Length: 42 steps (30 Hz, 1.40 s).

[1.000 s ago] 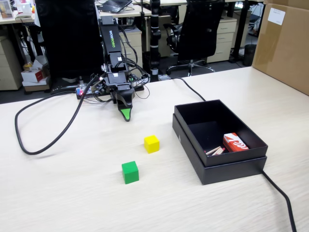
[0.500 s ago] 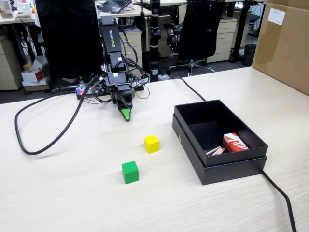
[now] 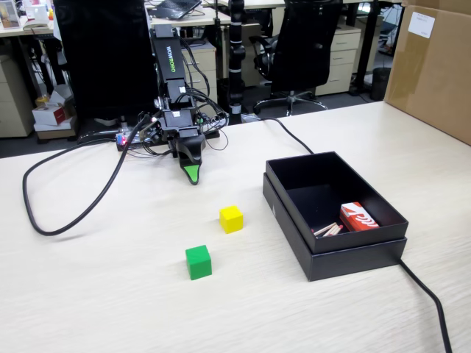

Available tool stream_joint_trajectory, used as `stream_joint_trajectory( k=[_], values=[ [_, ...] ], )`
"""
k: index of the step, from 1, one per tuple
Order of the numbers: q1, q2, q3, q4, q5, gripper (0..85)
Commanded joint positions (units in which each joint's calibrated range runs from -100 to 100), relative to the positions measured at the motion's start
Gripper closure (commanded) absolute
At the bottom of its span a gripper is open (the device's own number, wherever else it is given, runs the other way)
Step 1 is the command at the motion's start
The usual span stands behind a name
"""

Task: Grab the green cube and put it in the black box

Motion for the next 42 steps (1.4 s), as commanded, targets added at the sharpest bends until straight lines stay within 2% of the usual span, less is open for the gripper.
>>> stream_joint_trajectory(
  k=[1, 14, 20, 25, 31, 35, 42],
  values=[
    [0.00, -0.13, -1.30, -1.36, -0.29, 35.2],
    [-1.07, 0.33, 0.06, -2.22, -0.20, 36.2],
    [-1.22, 1.13, 10.21, -10.60, -0.05, 37.2],
    [-0.54, 3.66, 26.08, -22.61, 0.73, 38.3],
    [-0.68, 16.51, 47.84, -34.62, 1.61, 38.3],
    [-0.88, 33.49, 67.42, -45.68, 2.25, 38.0],
    [-2.05, 61.95, 92.71, -51.90, 1.81, 38.3]
  ],
)
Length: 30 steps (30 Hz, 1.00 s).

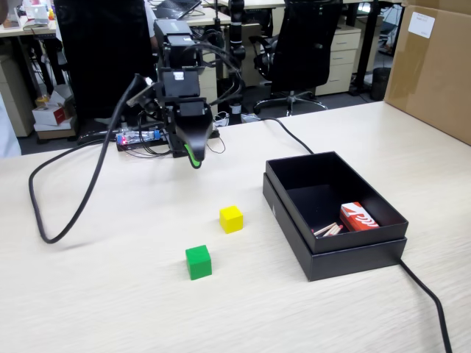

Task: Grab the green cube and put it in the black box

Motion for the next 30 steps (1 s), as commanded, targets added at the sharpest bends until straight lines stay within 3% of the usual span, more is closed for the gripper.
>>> stream_joint_trajectory(
  k=[1, 13, 30],
  values=[
    [-0.68, 10.59, 11.73, -0.95, -0.68, 38.3],
    [-2.05, 47.88, 36.93, -0.86, -2.69, 38.3],
    [-2.20, 62.11, 44.00, -0.86, -4.40, 38.3]
  ],
)
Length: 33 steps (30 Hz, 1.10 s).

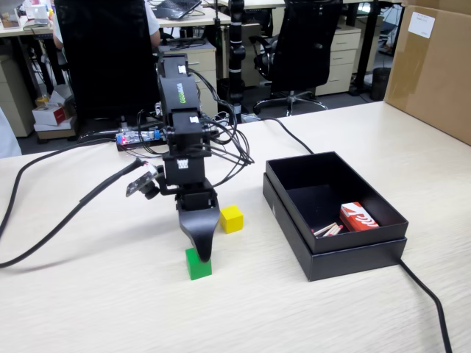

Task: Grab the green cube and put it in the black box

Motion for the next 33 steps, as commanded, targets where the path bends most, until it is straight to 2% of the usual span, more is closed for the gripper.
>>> stream_joint_trajectory(
  k=[1, 13, 19, 21, 24, 26, 28, 29, 33],
  values=[
    [-0.20, -0.34, 6.48, -0.09, -0.68, 38.3],
    [-0.83, 4.36, 9.57, -0.09, -1.81, 38.4],
    [-0.78, 5.97, 10.20, -0.09, -3.32, 44.8],
    [-0.83, 6.77, 10.56, -0.09, -4.05, 53.2],
    [-0.98, 7.57, 11.38, -0.09, -4.59, 61.0],
    [-1.12, 8.26, 12.20, -0.09, -4.93, 69.7],
    [-1.27, 9.06, 13.28, -0.09, -4.98, 81.9],
    [-1.32, 9.06, 13.55, -0.09, -4.98, 84.7],
    [-1.56, 8.03, 12.56, -0.18, -4.98, 84.6]
  ],
)
